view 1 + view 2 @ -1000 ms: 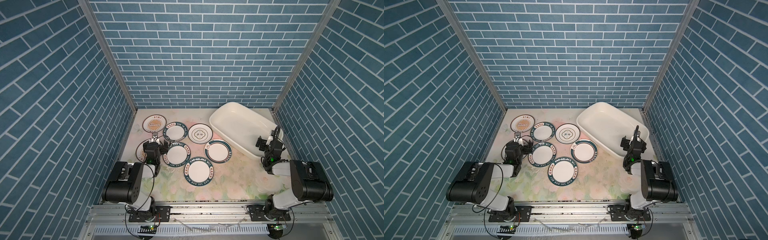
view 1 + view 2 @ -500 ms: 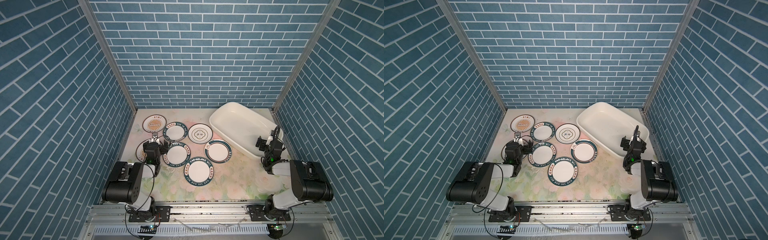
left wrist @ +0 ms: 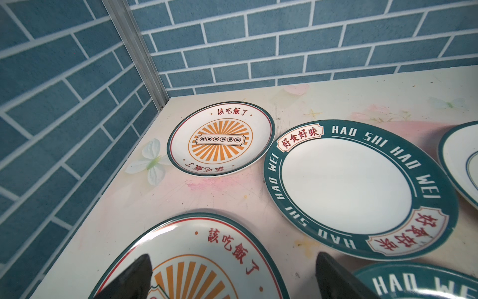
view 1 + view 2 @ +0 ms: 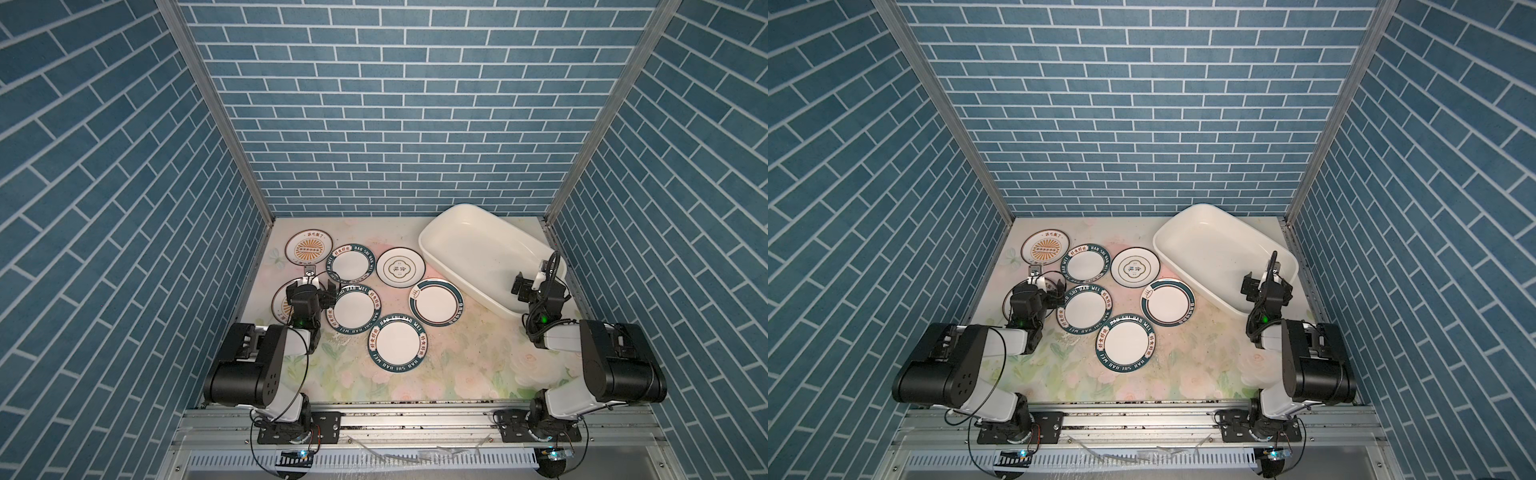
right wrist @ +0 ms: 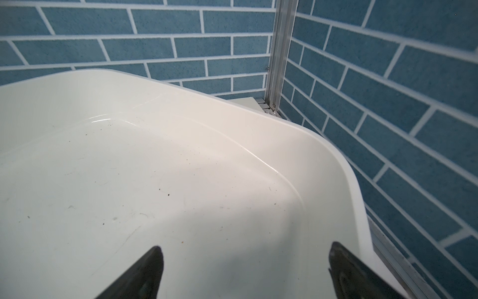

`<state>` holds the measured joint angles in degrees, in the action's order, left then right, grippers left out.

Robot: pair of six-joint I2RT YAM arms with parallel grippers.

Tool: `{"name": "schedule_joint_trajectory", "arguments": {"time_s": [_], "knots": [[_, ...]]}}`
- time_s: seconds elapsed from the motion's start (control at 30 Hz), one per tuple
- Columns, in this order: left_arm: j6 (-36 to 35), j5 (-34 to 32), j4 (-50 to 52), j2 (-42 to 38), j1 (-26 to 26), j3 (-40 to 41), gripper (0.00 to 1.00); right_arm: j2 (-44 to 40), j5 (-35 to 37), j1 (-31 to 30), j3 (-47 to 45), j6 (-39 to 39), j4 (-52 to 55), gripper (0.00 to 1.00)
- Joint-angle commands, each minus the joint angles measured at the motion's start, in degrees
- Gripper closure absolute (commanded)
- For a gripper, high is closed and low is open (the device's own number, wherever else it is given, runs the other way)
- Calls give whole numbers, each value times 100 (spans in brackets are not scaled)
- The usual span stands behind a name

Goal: Place the plates into the plastic bin on the countertop
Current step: Pick up the plate from the bottom-center of the table.

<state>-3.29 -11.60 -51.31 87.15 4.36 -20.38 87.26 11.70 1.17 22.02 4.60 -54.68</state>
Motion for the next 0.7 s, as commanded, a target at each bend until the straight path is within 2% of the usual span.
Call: {"name": "schedule_joint_trajectory", "arguments": {"time_s": [0.0, 0.37, 0.47, 0.67], "knots": [[-24, -53, -39, 65, -32, -85, 1, 118, -107, -20, -53, -38, 249, 1], [2, 70, 10, 56, -84, -107, 0, 126, -110, -20, -27, -11, 312, 1], [-2, 60, 13, 2, -84, -90, 0, -43, 336, -43, -204, 144, 135, 2], [-181, 570, 922, -878, -83, -219, 0, -139, 269, -36, -510, 87, -374, 1]]}}
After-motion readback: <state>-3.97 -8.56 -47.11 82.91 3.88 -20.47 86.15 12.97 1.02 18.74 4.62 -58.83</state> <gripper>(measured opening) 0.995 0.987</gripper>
